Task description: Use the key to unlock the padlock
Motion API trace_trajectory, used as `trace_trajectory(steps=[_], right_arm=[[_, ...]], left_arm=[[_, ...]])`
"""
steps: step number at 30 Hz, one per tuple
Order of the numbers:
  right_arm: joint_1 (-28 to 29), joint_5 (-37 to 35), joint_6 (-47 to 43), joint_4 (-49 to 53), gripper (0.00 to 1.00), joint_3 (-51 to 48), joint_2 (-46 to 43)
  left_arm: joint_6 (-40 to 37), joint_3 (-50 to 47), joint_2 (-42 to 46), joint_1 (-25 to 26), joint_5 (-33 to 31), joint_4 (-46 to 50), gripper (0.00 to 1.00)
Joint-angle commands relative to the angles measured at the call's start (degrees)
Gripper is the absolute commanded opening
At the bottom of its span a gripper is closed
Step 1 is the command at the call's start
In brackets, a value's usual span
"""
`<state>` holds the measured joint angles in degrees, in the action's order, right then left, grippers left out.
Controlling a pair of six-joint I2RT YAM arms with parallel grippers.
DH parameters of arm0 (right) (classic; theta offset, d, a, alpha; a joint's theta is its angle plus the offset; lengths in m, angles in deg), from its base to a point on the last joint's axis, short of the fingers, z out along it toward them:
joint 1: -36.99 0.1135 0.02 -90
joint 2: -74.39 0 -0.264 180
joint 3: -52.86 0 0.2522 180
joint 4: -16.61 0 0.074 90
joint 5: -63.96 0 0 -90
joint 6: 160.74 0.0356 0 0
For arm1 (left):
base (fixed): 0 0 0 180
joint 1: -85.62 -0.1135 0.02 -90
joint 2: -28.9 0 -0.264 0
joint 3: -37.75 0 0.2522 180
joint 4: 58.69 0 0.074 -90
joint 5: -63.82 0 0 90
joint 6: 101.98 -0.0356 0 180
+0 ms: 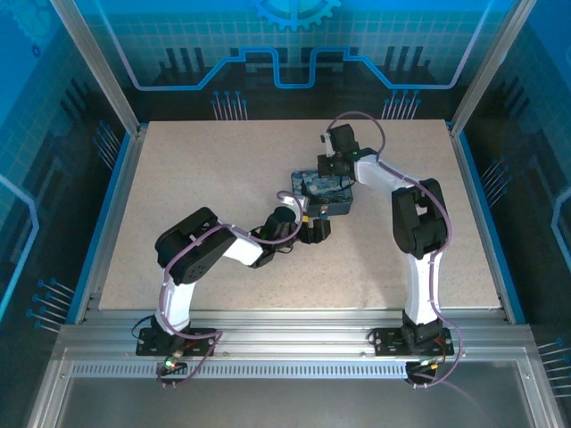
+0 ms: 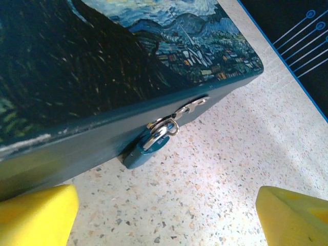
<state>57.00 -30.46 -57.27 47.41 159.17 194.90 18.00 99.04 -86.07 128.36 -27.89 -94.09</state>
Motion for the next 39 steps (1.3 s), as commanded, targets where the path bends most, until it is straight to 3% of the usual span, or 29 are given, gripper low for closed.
trace_trajectory(steps=[1,16,25,31,39], right_arm=[[2.5,3.5,0.8,6.3,0.0,-1.3,-1.3],[-1.6,-1.4,-1.2,12.4,0.0,8.8,-3.2],[-6.6,-4.4,-1.2,14.2,0.0,10.9,-0.7],[-7.8,-3.5,-1.6,14.0,0.0,10.0,1.5],[-7.3,-1.0,0.1,9.1,0.0,1.4,-1.2]], left_arm=[[-0.9,0.7,0.4,1.4,2.8,-3.2,0.91],[1.1,-9.6,12.2,1.4,2.0,0.3,0.92],[3.2,-10.5,13.3,1.6,3.6,0.3,0.92],[4.1,-8.9,11.7,2.0,3.5,-0.6,0.92],[3.4,-6.9,8.1,2.3,-1.0,-2.2,0.95]])
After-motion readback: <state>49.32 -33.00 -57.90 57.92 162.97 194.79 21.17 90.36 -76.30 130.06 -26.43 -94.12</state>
